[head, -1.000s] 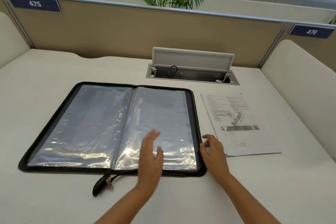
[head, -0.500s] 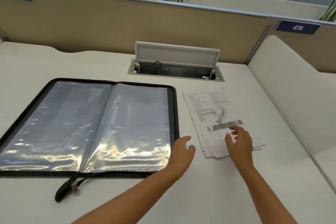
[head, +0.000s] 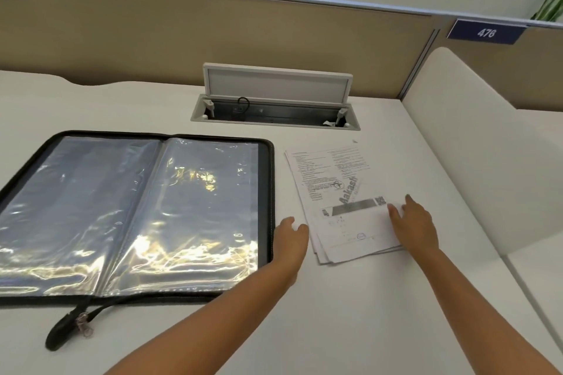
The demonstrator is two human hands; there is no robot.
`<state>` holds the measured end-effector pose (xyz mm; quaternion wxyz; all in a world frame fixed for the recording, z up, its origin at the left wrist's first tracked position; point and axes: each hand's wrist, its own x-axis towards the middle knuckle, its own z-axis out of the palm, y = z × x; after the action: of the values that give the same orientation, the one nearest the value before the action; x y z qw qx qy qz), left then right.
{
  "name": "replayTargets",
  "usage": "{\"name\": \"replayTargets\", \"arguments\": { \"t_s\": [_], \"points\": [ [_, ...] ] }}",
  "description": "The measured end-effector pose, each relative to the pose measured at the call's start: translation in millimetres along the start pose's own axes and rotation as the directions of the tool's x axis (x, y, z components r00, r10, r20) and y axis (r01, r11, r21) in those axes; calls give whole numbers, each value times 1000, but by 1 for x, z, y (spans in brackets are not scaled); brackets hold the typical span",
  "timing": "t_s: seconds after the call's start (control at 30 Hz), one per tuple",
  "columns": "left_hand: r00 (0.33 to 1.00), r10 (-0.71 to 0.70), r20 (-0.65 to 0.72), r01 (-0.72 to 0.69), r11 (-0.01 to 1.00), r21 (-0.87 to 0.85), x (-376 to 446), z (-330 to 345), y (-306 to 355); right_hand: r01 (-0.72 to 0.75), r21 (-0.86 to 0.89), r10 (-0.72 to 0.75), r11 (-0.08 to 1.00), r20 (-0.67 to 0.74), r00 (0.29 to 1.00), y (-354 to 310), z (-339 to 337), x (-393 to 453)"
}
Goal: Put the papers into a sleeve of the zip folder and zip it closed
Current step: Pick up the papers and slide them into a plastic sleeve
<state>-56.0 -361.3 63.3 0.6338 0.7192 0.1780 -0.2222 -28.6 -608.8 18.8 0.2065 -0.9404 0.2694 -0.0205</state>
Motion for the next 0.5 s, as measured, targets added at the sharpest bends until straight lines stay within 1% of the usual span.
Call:
{"name": "replayTargets", "arguments": {
  "t_s": [0.1, 0.2, 0.27, 0.37, 0.4, 0.5],
  "points": [
    [998, -51, -26, 50, 998, -30, 12, 5, 9, -3, -26, 3, 1000, -17, 1000, -9, 4, -4],
    [993, -119, 10, 119, 986, -119, 23, 7, 14, -12, -25, 10, 1000, -46, 999, -18, 5, -9],
    [990, -140, 32, 143, 974, -174, 27, 7, 14, -4, -27, 3, 1000, -56, 998, -22, 6, -13],
    [988, -152, 1, 149, 971, -185, 32, 5, 9, -5, -38, 3, 999, -35, 999, -23, 8, -16],
    [988, -157, -16, 151, 972, -178, 32, 4, 8, -15, -12, 15, 1000, -17, 1000, -23, 7, -16],
    [988, -155, -30, 150, 980, -131, 33, 3, 3, -98, 149, 91, 984, 57, 994, -20, 6, -12]
  ]
}}
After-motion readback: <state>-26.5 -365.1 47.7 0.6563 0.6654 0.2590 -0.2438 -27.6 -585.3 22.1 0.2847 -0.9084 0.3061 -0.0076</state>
